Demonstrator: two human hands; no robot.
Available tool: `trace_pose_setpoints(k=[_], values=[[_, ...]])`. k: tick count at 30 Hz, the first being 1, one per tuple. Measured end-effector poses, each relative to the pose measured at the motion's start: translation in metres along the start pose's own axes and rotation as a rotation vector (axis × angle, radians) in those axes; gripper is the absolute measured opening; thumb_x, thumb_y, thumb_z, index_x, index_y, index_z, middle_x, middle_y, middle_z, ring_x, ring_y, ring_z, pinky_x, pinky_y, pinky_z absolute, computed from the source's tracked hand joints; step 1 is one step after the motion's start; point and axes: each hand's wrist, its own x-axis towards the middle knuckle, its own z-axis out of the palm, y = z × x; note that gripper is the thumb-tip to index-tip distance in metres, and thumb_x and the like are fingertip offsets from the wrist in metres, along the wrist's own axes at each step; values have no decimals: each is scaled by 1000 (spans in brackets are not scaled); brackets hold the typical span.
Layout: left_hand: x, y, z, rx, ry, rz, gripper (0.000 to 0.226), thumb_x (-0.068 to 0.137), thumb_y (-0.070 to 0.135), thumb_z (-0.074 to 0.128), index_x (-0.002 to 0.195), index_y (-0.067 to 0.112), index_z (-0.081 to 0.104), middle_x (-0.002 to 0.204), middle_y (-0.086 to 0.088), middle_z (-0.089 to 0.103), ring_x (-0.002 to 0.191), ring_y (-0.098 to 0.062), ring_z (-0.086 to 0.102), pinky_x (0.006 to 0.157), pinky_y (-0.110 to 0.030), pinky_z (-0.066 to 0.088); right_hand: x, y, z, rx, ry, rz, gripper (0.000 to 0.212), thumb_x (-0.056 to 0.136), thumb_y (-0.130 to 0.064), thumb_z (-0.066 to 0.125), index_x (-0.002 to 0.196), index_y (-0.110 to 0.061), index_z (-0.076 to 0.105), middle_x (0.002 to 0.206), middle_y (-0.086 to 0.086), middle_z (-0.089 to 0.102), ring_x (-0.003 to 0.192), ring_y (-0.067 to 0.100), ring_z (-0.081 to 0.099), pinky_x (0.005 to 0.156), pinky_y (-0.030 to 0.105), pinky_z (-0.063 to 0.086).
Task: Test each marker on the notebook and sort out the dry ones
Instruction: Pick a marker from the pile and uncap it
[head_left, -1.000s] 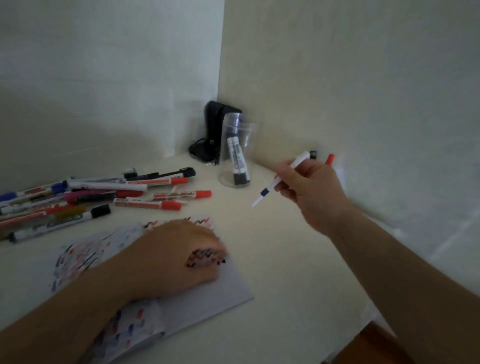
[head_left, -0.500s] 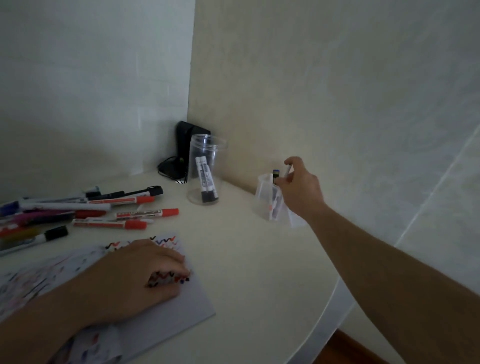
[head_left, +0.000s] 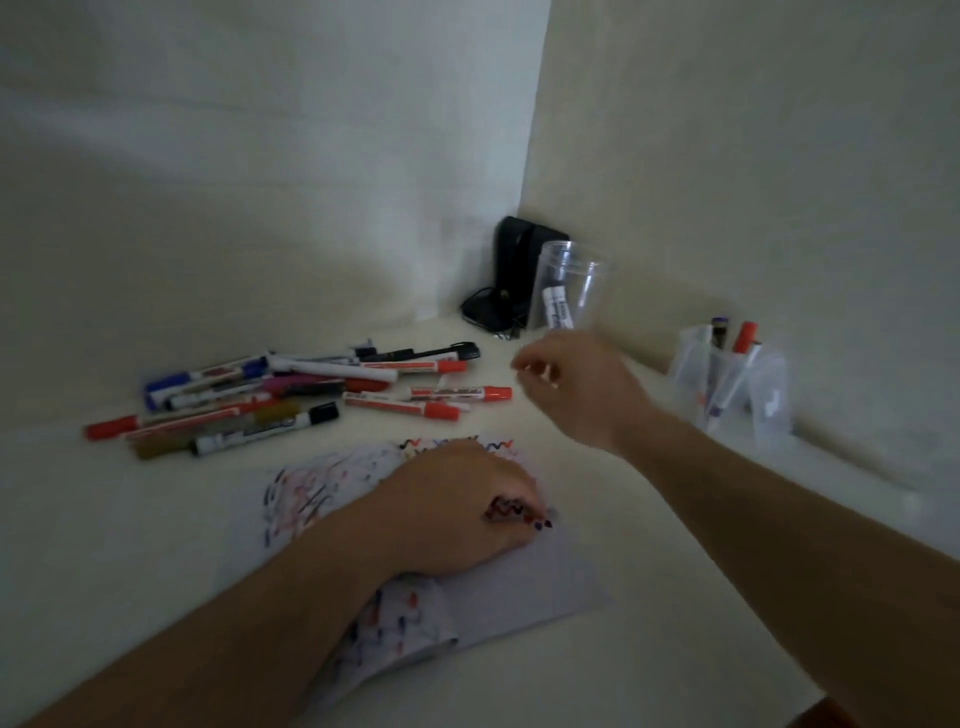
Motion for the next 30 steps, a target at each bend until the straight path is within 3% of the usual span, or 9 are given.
trace_pose_setpoints(k=[4, 7, 13, 16, 18, 20, 23, 26, 30], values=[[-3, -8, 2, -70, 27, 5, 29, 95, 48, 62, 122, 44, 71, 126, 29, 66, 114, 7, 58, 103, -25, 47, 25, -50, 52, -4, -216, -91, 23, 97, -42, 68, 115, -30, 76, 112, -1, 60, 102, 18, 58, 88, 35, 49], [-4, -12, 3, -78, 29, -6, 31, 94, 48, 63, 124, 46, 70, 128, 30, 65, 117, 9, 57, 105, -24, 46, 45, -50, 69, -199, -258, -2, 29, 98, -29, 67, 128, -31, 69, 124, 1, 57, 112, 24, 54, 95, 41, 50], [-3, -15, 0, -158, -3, -76, 29, 93, 46, 67, 122, 43, 71, 122, 28, 68, 110, 10, 59, 102, -20, 48, 44, -36, 65, -224, -342, 122, 27, 99, -18, 63, 123, -30, 63, 114, 0, 65, 98, 19, 59, 90, 39, 54], [-4, -15, -7, -297, 67, -189, 17, 94, 41, 69, 110, 37, 76, 107, 23, 73, 96, 9, 64, 92, -19, 54, 36, -28, 51, -68, -311, 139, 28, 97, -20, 68, 122, -30, 67, 112, -5, 65, 99, 16, 60, 86, 33, 49], [-5, -16, -12, -386, 174, -297, 8, 95, 39, 68, 99, 34, 73, 99, 18, 71, 91, 4, 64, 90, -27, 56, 26, -22, 38, 106, -171, 180, 25, 93, -14, 71, 116, -24, 69, 104, -5, 66, 85, 16, 62, 75, 30, 50], [-5, -18, -16, -462, 253, -430, 7, 97, 38, 65, 95, 32, 62, 98, 11, 68, 92, -6, 65, 86, -34, 58, 10, -20, 22, 609, -57, 356, 17, 90, -4, 71, 102, -14, 64, 91, 1, 66, 69, 19, 62, 59, 28, 50], [-5, -19, -16, -480, 288, -448, 22, 98, 45, 62, 113, 33, 52, 106, 11, 63, 93, -6, 63, 82, -32, 59, -18, -21, 15, 1328, -209, 523, 23, 90, 3, 71, 82, -10, 54, 67, 12, 59, 52, 18, 56, 44, 22, 46], [-6, -12, -9, -326, 163, -315, 44, 95, 61, 57, 130, 36, 44, 114, 18, 57, 98, 1, 59, 82, -27, 56, -41, -27, 29, 1525, -258, 516, 31, 85, -8, 77, 73, -8, 49, 61, 14, 53, 50, 23, 57, 41, 25, 48], [-6, -9, 0, -162, 205, -226, 17, 104, 44, 49, 104, 31, 40, 85, 11, 54, 73, -5, 53, 65, -28, 49, -52, -34, 38, 1381, -157, 336, 41, 82, -30, 83, 72, -14, 46, 60, 13, 59, 50, 19, 54, 45, 25, 43]])
